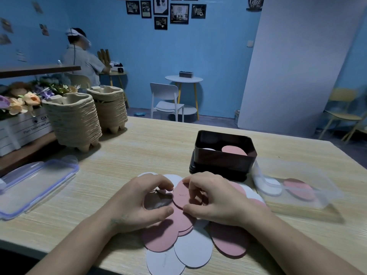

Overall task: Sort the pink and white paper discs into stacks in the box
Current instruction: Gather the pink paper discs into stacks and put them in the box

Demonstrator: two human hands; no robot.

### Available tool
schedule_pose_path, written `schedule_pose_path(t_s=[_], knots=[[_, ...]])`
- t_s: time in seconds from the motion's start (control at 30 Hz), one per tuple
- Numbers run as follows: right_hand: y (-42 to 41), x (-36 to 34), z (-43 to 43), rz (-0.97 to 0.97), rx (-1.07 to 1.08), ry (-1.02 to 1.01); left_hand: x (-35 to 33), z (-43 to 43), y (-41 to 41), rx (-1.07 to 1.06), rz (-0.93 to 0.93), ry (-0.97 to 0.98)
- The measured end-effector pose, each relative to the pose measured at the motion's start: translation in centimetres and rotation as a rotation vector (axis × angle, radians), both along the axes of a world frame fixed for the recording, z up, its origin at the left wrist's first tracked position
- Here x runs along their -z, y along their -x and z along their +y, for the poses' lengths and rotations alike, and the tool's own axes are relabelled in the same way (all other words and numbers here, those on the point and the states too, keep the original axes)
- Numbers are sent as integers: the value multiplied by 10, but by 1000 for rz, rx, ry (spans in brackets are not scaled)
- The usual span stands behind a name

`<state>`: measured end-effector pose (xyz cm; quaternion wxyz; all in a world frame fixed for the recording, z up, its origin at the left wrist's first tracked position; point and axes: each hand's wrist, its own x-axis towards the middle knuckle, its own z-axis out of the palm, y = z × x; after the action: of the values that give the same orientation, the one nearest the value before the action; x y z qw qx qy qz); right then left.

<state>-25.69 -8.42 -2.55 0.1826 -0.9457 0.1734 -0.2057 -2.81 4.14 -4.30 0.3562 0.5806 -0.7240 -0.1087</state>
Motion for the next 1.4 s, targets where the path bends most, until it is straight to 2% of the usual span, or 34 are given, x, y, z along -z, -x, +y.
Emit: schedule_pose_path(t_s=[0.13,0.33,0.43,0.67,0.83,0.93,1.27,1.4], knots=[[7,-8,-4,-79,7,-7,-2,-4,2,-50,-8,23],[23,-14,-14,-26,27,39,-13,-22,12,-25,-132,-94],[27,-12,-14,-35,21,32,-10,-30,17,-36,-193,-87],[31,-8,-17,-85,45,-16,0,-20,8,-65,-23,-29],[32,-7,-17,-80,47,-16,-2,-13,-2,-180,103,96],[28,-5,-14,-77,34,9,-4,-14,4,-191,87,170],[15,7,-12,-256,-86,68,-6,-15,19,-27,-42,178],[14,8,-12,-289,-105,98,-5,-14,21,5,-18,171]])
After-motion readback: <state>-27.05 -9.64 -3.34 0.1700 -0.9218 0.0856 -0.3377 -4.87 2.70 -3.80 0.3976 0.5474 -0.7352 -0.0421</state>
